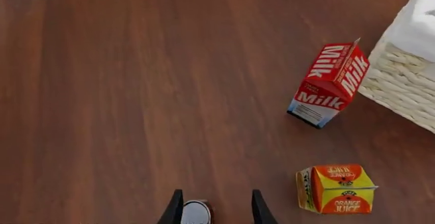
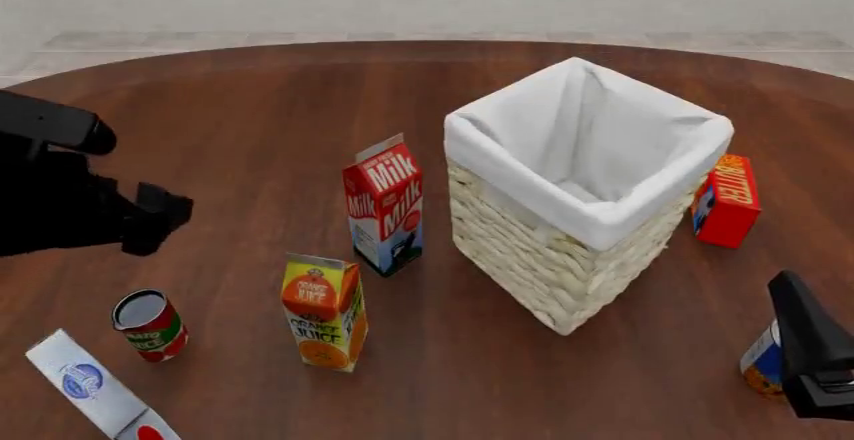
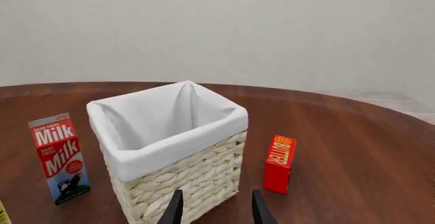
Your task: Pick up the orange juice, and put it in the basket.
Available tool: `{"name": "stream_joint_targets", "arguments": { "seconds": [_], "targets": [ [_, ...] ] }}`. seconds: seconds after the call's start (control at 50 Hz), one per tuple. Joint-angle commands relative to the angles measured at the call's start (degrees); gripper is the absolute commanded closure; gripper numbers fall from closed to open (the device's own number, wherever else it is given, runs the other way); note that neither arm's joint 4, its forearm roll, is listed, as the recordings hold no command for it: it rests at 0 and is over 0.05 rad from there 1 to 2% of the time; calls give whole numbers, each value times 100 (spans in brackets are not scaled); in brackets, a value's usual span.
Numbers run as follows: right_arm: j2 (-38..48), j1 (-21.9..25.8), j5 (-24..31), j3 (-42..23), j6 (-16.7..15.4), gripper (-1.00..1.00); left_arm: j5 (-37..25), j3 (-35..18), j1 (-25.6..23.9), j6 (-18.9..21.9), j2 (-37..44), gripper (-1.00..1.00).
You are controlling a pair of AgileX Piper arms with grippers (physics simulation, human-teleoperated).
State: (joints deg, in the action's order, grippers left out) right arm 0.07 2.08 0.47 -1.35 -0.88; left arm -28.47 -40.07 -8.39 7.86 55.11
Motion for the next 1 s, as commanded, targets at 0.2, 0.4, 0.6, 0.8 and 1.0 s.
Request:
{"name": "stream_joint_targets", "arguments": {
  "seconds": [0.2, 0.4, 0.6, 0.8, 1.0],
  "targets": [
    [-4, 37, 16, 11, -10, -100, -579, -727, -641, -294, 1180, -100],
    [-4, 45, 21, 7, 70, -100, -832, -948, -1048, -548, 1151, -100],
    [-5, 46, 20, 2, 101, -100, -1138, -1185, -1200, -570, 935, -100],
    [-5, 64, 18, 0, 98, -100, -1288, -1260, -1681, -850, 967, -100],
    [4, 32, 11, -13, 124, -100, -1202, -1227, -1936, -831, 1040, -100]
  ]
}}
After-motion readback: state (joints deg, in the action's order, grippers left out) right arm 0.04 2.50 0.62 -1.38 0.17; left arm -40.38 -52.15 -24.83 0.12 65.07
